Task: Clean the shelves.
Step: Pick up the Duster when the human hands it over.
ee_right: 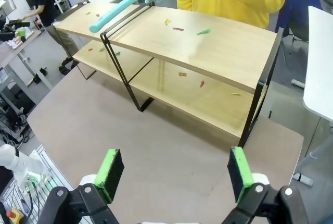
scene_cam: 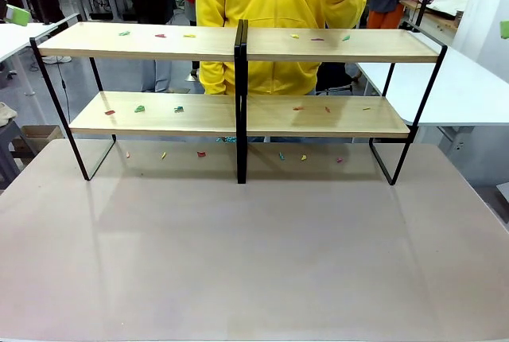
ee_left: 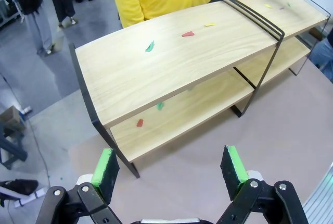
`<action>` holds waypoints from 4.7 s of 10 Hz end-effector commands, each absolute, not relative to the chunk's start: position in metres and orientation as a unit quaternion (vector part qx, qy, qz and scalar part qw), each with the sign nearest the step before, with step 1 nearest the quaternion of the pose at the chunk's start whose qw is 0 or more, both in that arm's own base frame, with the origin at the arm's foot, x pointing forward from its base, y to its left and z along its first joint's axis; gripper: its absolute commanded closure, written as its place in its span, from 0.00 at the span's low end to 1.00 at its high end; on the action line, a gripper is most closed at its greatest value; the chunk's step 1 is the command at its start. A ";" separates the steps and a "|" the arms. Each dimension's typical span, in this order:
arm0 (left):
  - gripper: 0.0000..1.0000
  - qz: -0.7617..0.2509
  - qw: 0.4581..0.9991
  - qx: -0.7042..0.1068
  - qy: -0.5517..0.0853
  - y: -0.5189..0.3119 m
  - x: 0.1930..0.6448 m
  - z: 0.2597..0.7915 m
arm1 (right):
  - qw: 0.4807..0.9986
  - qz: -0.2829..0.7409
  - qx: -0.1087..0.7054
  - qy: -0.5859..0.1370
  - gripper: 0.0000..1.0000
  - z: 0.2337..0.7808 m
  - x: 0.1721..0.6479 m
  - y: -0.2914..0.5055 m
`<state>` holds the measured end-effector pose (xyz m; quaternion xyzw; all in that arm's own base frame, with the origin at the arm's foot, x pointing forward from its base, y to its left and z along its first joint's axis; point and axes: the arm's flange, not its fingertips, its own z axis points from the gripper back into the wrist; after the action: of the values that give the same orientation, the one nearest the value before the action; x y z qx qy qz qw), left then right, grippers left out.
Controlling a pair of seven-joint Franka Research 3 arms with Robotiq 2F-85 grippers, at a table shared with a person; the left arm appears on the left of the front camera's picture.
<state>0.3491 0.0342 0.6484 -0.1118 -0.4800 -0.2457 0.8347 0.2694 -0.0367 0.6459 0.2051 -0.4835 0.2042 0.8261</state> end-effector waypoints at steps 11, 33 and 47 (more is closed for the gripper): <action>0.00 -0.267 0.818 -0.120 -0.495 0.001 0.315 0.621 | 0.812 0.223 0.237 -0.485 0.00 0.643 0.270 -0.037; 0.00 -0.298 0.806 -0.131 -0.494 0.002 0.304 0.623 | 0.774 0.103 0.530 -0.330 0.00 0.666 0.358 -0.008; 0.00 -0.298 0.806 -0.131 -0.494 0.002 0.304 0.623 | 0.790 -0.009 0.527 -0.315 0.00 0.645 0.480 0.091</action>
<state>0.3052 0.0025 0.6235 -0.1330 -0.4989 -0.2992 0.8024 0.4807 0.0906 0.6414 0.5240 -0.2982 0.0017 0.7978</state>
